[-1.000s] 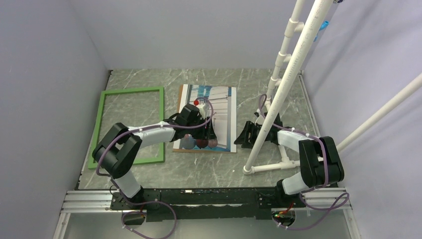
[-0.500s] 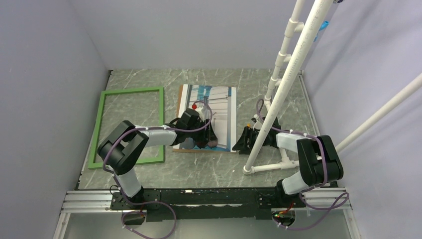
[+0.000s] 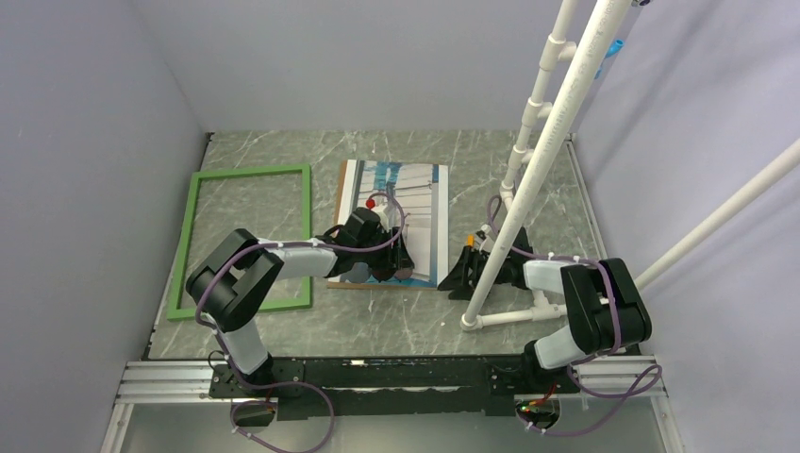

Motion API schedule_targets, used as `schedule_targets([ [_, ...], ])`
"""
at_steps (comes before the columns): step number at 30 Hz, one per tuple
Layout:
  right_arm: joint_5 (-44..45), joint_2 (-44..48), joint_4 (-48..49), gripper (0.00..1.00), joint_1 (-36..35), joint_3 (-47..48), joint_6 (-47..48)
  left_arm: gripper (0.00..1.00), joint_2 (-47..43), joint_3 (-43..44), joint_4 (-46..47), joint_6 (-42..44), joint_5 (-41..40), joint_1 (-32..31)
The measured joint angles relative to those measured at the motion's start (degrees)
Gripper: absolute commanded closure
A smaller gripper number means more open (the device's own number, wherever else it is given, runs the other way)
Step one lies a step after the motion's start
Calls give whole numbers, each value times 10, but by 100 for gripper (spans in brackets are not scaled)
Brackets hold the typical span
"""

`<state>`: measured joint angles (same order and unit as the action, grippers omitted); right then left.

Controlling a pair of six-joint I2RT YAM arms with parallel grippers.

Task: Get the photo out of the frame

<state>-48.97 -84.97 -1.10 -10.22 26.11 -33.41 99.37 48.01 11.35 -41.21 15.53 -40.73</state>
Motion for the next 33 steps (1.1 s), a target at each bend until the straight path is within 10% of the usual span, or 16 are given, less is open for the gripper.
schedule_targets([
  [33, -25, -18, 149, 57, -1, -27, -108, 36, -101, -2, -3, 211, -115, -111],
])
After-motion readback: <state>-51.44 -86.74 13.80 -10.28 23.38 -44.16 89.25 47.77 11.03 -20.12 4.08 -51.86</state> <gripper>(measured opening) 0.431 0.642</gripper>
